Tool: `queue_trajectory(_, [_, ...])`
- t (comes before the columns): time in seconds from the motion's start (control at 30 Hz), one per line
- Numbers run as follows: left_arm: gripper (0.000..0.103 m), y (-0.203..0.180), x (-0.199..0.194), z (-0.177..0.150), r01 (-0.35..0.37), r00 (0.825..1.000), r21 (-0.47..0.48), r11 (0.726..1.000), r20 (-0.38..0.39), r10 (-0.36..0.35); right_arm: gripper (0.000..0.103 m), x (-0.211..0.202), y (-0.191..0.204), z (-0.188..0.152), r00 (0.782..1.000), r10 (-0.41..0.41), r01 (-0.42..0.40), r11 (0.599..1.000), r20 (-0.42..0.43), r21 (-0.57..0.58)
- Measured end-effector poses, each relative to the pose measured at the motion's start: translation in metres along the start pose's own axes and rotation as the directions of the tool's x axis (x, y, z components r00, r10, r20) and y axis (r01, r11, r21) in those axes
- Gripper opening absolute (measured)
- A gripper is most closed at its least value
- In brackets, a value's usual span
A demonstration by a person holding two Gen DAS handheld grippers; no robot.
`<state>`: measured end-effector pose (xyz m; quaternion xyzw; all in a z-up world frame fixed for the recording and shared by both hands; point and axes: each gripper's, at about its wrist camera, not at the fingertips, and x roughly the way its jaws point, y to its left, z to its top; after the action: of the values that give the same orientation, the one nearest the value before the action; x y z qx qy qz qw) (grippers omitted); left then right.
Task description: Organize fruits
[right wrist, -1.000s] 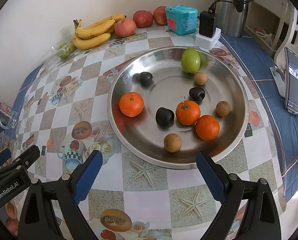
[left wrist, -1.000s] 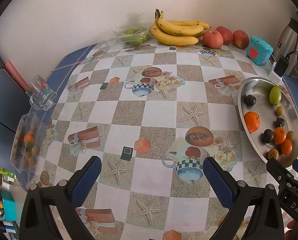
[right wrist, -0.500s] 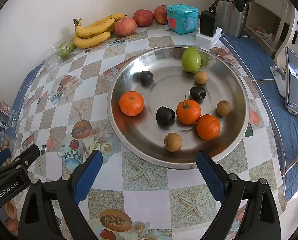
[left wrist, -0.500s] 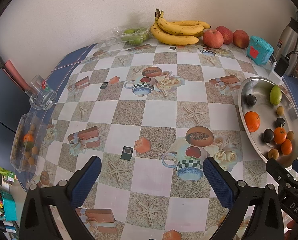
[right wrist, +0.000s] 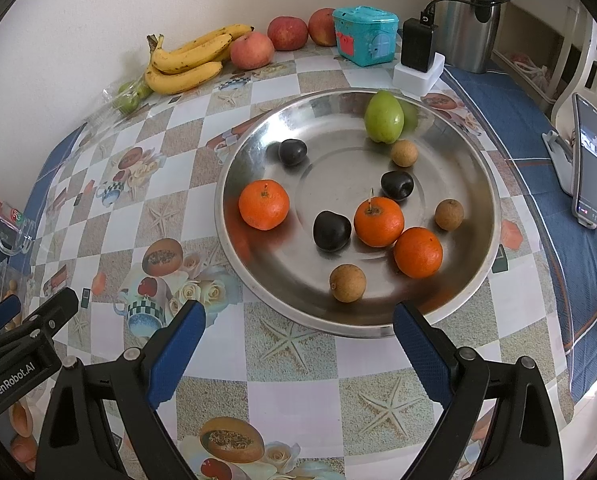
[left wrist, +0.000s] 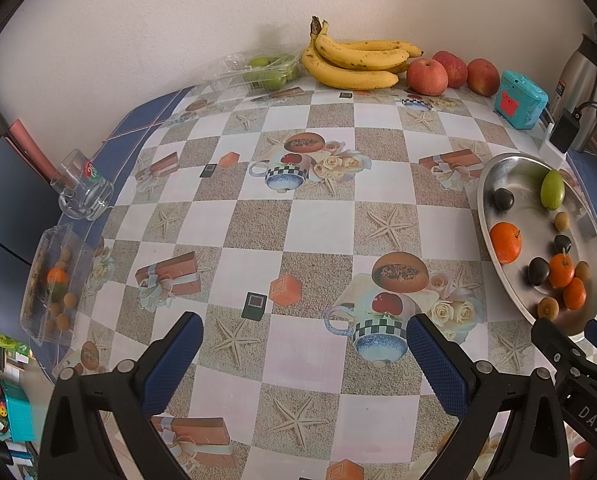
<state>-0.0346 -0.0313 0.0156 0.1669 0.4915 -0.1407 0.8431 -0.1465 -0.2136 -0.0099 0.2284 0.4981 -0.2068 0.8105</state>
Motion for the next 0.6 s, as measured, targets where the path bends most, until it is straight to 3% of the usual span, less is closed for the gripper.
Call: queue_trajectory(0.6, [0.103,0.0019,0.001,-0.0031,0.002,1.0,-0.005,1.0,0.0,-0.002,0.095,-0.0003,0.0001,0.0011,1.0,-0.002,0.002,1.0,0.0,0.003])
